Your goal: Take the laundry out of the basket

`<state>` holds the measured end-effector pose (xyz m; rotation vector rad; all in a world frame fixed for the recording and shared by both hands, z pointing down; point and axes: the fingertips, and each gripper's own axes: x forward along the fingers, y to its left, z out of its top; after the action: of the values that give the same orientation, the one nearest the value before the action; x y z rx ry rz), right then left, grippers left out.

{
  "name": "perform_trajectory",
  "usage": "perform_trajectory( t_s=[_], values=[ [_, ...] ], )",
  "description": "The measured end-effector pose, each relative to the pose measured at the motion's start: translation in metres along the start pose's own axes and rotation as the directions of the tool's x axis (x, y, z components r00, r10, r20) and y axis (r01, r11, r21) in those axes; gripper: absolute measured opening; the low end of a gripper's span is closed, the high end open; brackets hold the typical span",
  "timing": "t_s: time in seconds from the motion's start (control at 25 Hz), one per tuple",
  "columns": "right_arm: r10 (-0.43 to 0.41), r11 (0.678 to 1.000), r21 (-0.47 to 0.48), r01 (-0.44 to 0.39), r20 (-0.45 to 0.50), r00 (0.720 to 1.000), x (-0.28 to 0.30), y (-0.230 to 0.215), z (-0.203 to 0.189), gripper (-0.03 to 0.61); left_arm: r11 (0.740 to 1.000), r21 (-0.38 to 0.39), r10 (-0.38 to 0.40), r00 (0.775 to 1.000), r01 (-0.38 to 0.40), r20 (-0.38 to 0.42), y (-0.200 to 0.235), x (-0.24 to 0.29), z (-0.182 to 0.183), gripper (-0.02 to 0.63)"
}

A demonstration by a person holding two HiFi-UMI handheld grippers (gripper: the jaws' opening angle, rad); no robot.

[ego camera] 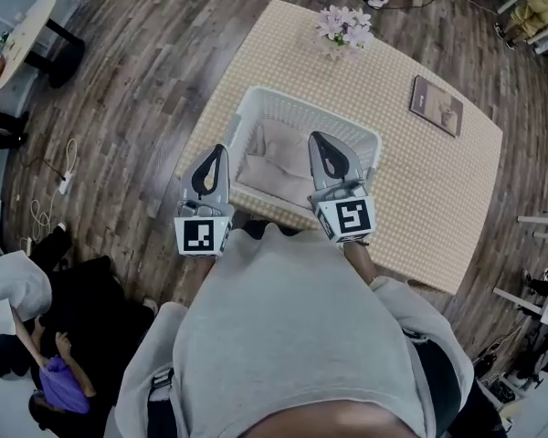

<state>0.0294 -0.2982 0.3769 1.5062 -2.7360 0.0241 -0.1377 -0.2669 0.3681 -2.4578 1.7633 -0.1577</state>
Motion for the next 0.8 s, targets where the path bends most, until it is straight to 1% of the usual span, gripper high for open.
perform_trajectory(
  t_s=[0.12, 0.24, 0.32, 0.44, 0.64, 0.68, 0.72, 0.76, 0.8],
  values=[
    [-0.009, 1.000, -0.002, 0.009, -0.030, 1.000, 0.018, 0.001, -0.008, -0.002, 1.000, -0.010, -0.012, 1.000, 0.012, -0.016, 0.017, 0.010, -0.008, 0.011],
    [-0.017, 1.000, 0.008, 0.018, -0.092, 0.996, 0.022, 0.004, -0.021, 0.000, 0.999, -0.037, -0.025, 0.998, 0.023, -0.055, 0.027, 0.014, -0.018, 0.011],
    [-0.026, 0.999, 0.021, 0.030, -0.144, 0.989, 0.026, 0.003, -0.035, -0.002, 0.998, -0.048, -0.033, 0.996, 0.029, -0.088, 0.034, 0.018, -0.028, 0.011],
    [-0.040, 0.998, 0.036, 0.048, -0.196, 0.980, 0.044, -0.003, -0.060, -0.002, 0.998, -0.050, -0.036, 0.992, 0.030, -0.118, 0.053, 0.032, -0.045, 0.011],
    [-0.050, 0.998, 0.018, 0.057, -0.270, 0.962, 0.046, -0.011, -0.089, -0.002, 0.998, -0.061, -0.039, 0.985, 0.029, -0.166, 0.062, 0.036, -0.062, 0.011],
    [-0.049, 0.999, -0.002, 0.050, -0.287, 0.957, 0.046, -0.011, -0.094, 0.000, 0.997, -0.064, -0.040, 0.984, 0.029, -0.173, 0.062, 0.036, -0.066, 0.011],
    [-0.045, 0.999, -0.042, 0.034, -0.311, 0.949, 0.045, -0.010, -0.099, -0.002, 0.997, -0.069, -0.041, 0.983, 0.029, -0.179, 0.063, 0.035, -0.069, 0.011],
    [-0.043, 0.994, -0.107, 0.007, -0.340, 0.939, 0.045, -0.008, -0.105, -0.002, 0.997, -0.074, -0.043, 0.982, 0.029, -0.184, 0.064, 0.035, -0.072, 0.011],
    [-0.044, 0.981, -0.193, -0.030, -0.370, 0.928, 0.046, -0.005, -0.109, -0.002, 0.996, -0.079, -0.044, 0.981, 0.030, -0.187, 0.064, 0.035, -0.074, 0.011]
  ],
)
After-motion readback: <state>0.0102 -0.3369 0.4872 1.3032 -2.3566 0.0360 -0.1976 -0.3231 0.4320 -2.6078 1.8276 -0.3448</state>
